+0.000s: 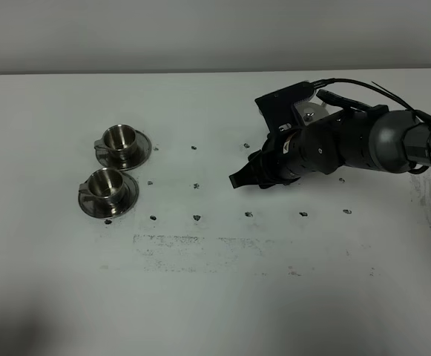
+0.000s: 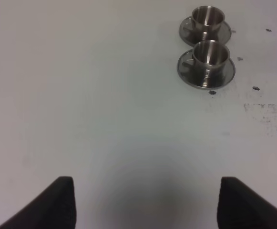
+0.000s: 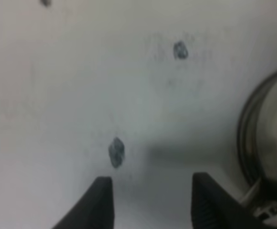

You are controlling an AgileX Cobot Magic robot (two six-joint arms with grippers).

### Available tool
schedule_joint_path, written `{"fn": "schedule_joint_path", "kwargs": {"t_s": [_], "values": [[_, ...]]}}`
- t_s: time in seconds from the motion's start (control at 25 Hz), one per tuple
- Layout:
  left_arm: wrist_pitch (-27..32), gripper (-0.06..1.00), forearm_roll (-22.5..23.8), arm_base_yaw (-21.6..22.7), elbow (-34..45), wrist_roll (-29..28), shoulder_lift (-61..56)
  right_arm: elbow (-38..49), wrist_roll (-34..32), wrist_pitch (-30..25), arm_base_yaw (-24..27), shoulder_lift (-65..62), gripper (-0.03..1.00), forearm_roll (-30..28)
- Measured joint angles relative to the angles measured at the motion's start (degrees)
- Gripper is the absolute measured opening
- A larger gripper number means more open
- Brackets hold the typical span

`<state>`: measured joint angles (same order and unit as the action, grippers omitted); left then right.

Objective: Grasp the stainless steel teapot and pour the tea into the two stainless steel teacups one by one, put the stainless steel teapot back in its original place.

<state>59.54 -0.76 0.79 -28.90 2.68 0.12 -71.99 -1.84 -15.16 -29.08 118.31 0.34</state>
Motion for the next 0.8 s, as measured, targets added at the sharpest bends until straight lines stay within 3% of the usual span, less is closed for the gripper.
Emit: {"fn": "schedule_joint_path", "kwargs": {"t_s": [0.8], "values": [[0.0, 0.61, 0.0, 0.0, 0.0, 0.0, 0.0, 0.0, -17.8, -8.6, 1.0, 0.0, 0.39, -19.8]]}}
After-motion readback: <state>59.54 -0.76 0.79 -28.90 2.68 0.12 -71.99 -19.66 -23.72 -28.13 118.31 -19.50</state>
